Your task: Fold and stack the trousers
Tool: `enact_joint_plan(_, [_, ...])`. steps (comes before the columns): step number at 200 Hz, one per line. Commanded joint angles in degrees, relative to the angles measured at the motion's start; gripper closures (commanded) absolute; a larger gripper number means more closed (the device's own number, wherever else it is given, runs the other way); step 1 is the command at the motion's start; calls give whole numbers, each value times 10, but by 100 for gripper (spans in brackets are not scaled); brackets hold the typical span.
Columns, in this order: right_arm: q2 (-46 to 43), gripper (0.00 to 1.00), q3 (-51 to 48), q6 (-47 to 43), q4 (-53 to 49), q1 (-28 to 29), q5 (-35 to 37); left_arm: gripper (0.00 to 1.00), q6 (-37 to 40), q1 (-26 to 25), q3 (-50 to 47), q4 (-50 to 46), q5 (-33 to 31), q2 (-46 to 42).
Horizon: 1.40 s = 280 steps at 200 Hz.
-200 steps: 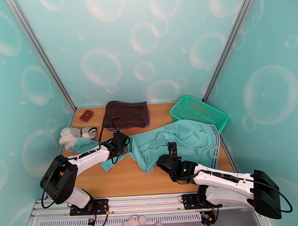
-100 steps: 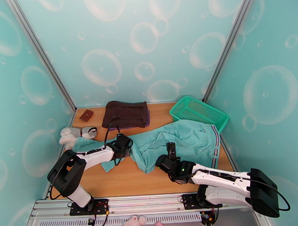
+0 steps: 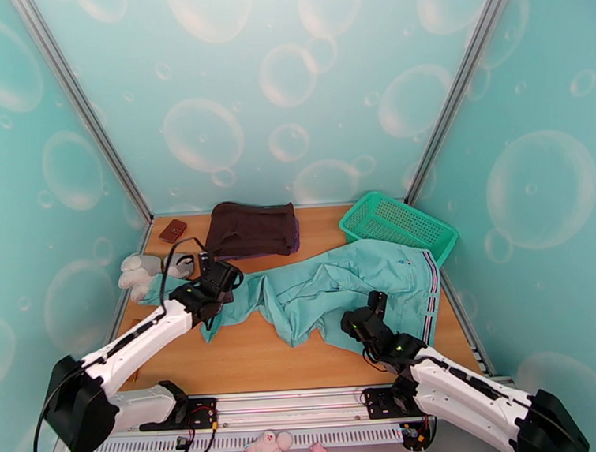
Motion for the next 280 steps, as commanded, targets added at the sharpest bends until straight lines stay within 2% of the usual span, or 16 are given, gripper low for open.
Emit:
enact_joint_plan(1, [-41, 31, -42, 21, 59, -38, -77, 100, -21, 53, 20, -104, -134, -71])
enact_joint_plan(19, [-62, 31, -60, 28, 62, -75, -96, 100, -10, 83, 22, -95, -215, -154])
enact_joint_plan(38, [-71, 31, -61, 24, 51, -128, -115, 100, 42, 94, 20, -24, -267, -253])
enact_joint_plan(66, [-102, 32, -56, 4, 17, -217, -124, 100, 234, 108, -29, 199, -296, -381])
enact_joint_plan(102, [-143, 33, -78, 2, 21, -330, -190, 100, 338, 113, -32, 244, -363, -390])
enact_joint_plan(139, [-136, 34, -84, -20, 24, -399, -243, 100, 355, 116, -64, 255, -365, -422])
enact_joint_plan(168, [-131, 34, -81, -17, 27, -409, -236, 100, 477, 119, -132, 413, -368, -485])
enact_joint_plan(186, [-134, 34, -67, -18, -4, -436, -230, 100, 574, 120, -169, 531, -404, -517])
enact_joint_plan(205, [-175, 34, -42, -30, -54, -488, -214, 100, 590, 121, -178, 550, -400, -538])
enact_joint_plan(218, [-206, 34, -26, -35, -68, -517, -229, 100, 590, 121, -176, 544, -390, -540])
enact_joint_plan(231, [-227, 33, 4, -49, -84, -522, -234, 87, 558, 121, -164, 485, -369, -527])
enact_joint_plan(247, [-224, 31, 47, -81, -110, -516, -242, 79, 482, 121, -140, 384, -337, -499])
enact_joint_plan(260, [-213, 31, 59, -95, -114, -507, -269, 59, 422, 121, -125, 308, -309, -474])
enact_joint_plan(273, [-206, 27, 66, -92, -125, -490, -259, 37, 375, 121, -117, 264, -289, -456])
enact_joint_plan(280, [-207, 26, 62, -91, -115, -478, -259, 30, 358, 121, -118, 257, -277, -450])
